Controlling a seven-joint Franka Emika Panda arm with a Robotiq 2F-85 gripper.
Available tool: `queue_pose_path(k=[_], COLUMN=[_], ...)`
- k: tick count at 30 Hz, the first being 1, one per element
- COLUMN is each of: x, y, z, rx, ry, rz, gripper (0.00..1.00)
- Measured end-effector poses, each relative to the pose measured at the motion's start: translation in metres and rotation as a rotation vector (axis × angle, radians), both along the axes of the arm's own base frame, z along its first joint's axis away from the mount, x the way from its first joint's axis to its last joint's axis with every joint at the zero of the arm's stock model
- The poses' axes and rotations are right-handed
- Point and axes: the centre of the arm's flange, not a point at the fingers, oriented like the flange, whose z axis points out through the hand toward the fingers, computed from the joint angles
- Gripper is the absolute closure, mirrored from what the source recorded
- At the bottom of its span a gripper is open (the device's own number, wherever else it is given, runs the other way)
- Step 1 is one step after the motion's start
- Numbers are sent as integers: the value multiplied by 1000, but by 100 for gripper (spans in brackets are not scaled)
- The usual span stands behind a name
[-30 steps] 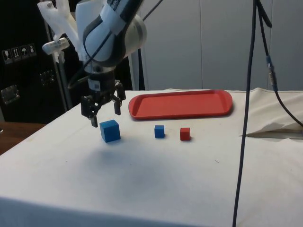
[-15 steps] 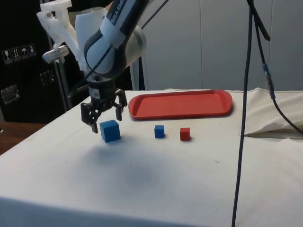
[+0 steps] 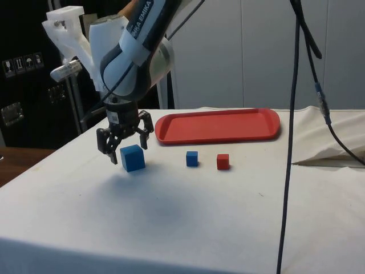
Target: Pick up the largest block and place it onto the tray.
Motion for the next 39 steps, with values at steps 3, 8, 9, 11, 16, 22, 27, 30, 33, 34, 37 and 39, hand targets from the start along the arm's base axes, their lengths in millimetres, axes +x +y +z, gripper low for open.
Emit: queue_pose_path(k=[3, 8, 9, 11, 16, 22, 27, 30, 33, 34, 37, 39], x=[0, 0, 0, 0, 0, 0, 0, 0, 0, 0, 0, 1], y=[0, 0, 0, 0, -1, -1, -1, 0, -1, -1, -1, -1], z=[0, 0, 0, 0, 0, 0, 0, 1, 0, 0, 0, 1], rx=[0, 0, 0, 0, -1, -2, -2, -1, -2, -2, -2, -3], ry=[0, 0, 0, 0, 0, 0, 0, -1, 0, 0, 0, -2], rz=[-1, 0, 0, 0, -1, 0, 0, 0, 0, 0, 0, -1], gripper=[0, 10, 20, 44, 98, 98, 98, 98, 98, 98, 98, 98])
